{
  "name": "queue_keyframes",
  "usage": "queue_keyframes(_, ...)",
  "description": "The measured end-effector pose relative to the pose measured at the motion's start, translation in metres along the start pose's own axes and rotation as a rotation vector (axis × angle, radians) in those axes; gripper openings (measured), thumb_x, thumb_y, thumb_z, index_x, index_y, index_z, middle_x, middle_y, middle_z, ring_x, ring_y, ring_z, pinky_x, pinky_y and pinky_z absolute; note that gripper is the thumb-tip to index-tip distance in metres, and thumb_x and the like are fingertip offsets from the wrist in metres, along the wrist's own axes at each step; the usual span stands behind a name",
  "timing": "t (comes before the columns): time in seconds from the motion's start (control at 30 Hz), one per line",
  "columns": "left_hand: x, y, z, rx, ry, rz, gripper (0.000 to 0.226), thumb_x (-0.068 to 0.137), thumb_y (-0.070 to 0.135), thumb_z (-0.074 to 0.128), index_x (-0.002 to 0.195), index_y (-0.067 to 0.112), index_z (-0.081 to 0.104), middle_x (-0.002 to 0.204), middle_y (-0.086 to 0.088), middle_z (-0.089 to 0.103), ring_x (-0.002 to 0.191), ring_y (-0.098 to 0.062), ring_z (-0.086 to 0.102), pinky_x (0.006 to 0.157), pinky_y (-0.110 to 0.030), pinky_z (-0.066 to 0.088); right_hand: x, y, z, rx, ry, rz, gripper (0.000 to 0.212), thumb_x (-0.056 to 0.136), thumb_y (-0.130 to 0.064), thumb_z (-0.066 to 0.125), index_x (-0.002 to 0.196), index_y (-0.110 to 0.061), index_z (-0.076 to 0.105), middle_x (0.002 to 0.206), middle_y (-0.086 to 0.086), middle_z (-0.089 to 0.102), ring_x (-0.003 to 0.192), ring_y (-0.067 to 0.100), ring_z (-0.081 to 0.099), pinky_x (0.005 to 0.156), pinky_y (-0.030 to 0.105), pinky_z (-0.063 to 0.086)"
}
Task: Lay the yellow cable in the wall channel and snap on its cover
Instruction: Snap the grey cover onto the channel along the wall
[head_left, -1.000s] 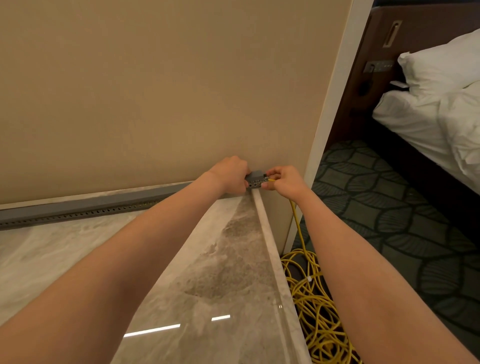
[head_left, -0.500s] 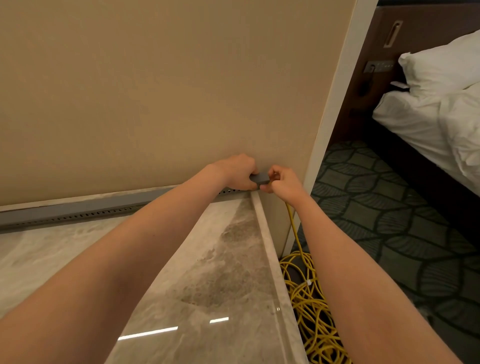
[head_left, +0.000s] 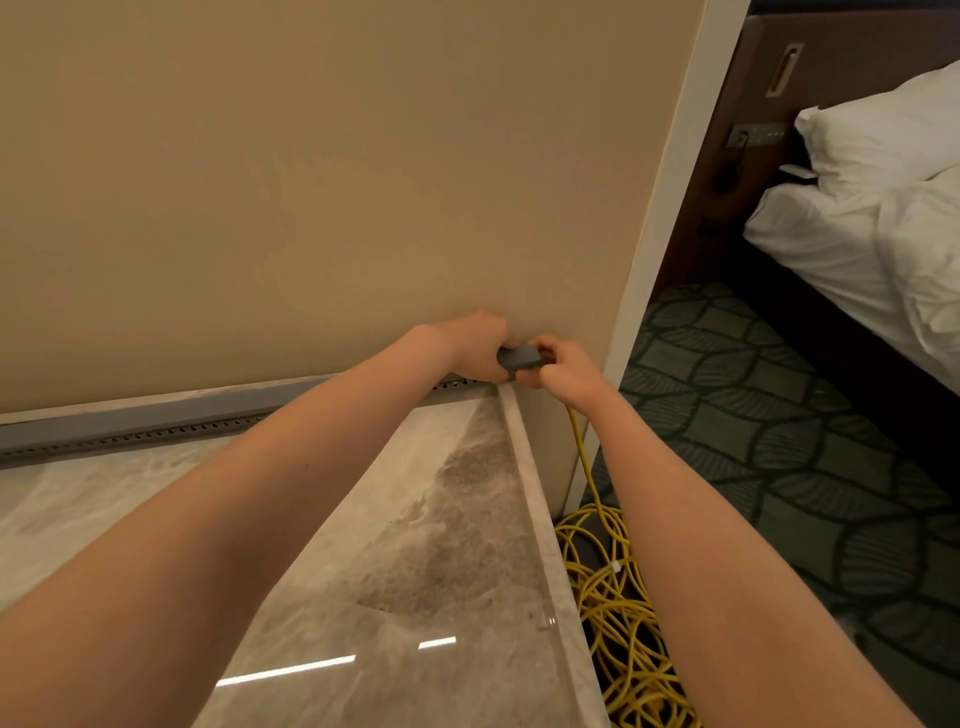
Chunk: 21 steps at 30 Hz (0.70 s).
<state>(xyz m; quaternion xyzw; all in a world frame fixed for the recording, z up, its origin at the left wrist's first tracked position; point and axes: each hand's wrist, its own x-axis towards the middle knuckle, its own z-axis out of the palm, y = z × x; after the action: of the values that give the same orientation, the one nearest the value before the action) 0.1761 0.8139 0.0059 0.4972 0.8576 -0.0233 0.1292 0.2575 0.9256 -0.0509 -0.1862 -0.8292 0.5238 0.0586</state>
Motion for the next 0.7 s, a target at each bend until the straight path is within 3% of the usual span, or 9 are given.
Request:
queue_keyframes(0.1, 0.000, 0.004, -0.007, 0.059, -0.049, -0.006, 0.018, 0.080, 0.022, 0.068, 0.087, 0.006, 0.061, 0.083, -0.008, 0.050, 0.078, -0.025, 0.049, 0.065, -0.030, 0.037, 0.001, 0.000, 0.001, -0.030, -0.008, -0.013, 0.018, 0.079, 0.002, 0.063, 0.097, -0.002, 0.063, 0.088, 0.010, 0.060, 0.087, 0.022, 0.054, 0.076, 0.033, 0.040)
queue_keyframes(0.2, 0.003, 0.004, -0.009, 0.066, -0.062, -0.009, 0.021, 0.077, 0.023, 0.072, 0.085, 0.007, 0.062, 0.067, -0.002, 0.047, 0.075, -0.025, 0.051, 0.062, -0.030, 0.038, -0.001, -0.001, 0.000, -0.042, 0.001, -0.011, 0.027, 0.080, 0.001, 0.065, 0.106, 0.002, 0.062, 0.091, 0.010, 0.061, 0.088, 0.022, 0.055, 0.076, 0.032, 0.042)
queue_keyframes(0.33, 0.004, 0.005, -0.011, 0.060, -0.072, -0.014, 0.027, 0.076, 0.024, 0.073, 0.092, 0.003, 0.067, 0.061, 0.003, 0.042, 0.075, -0.025, 0.050, 0.063, -0.029, 0.038, -0.006, -0.004, -0.003, 0.033, 0.008, -0.040, 0.041, 0.078, 0.007, 0.068, 0.117, 0.003, 0.056, 0.107, 0.018, 0.061, 0.095, 0.020, 0.054, 0.069, 0.019, 0.045)
queue_keyframes(0.47, 0.003, 0.005, -0.012, 0.046, -0.069, -0.018, 0.030, 0.074, 0.026, 0.074, 0.094, 0.004, 0.069, 0.060, 0.003, 0.044, 0.074, -0.024, 0.051, 0.062, -0.033, 0.041, -0.006, -0.008, -0.002, 0.052, 0.005, -0.062, 0.046, 0.073, 0.003, 0.074, 0.116, 0.000, 0.057, 0.110, 0.022, 0.063, 0.095, 0.022, 0.055, 0.086, 0.034, 0.047)
queue_keyframes(0.6, -0.004, -0.007, -0.008, -0.024, -0.033, -0.023, 0.033, 0.078, 0.024, 0.070, 0.103, 0.004, 0.068, 0.075, -0.005, 0.056, 0.075, -0.025, 0.053, 0.068, -0.038, 0.046, -0.002, -0.006, 0.005, -0.039, 0.082, -0.099, 0.029, 0.074, -0.005, 0.075, 0.099, -0.010, 0.061, 0.094, 0.016, 0.063, 0.088, 0.023, 0.056, 0.087, 0.044, 0.049)
queue_keyframes(0.7, -0.019, -0.018, 0.001, -0.100, 0.029, -0.050, 0.038, 0.086, 0.026, 0.066, 0.118, 0.006, 0.062, 0.098, -0.012, 0.064, 0.092, -0.027, 0.058, 0.074, -0.029, 0.040, 0.003, -0.006, 0.006, -0.128, 0.091, -0.128, 0.028, 0.074, -0.008, 0.075, 0.100, -0.006, 0.065, 0.088, 0.006, 0.060, 0.086, 0.021, 0.054, 0.079, 0.036, 0.045)
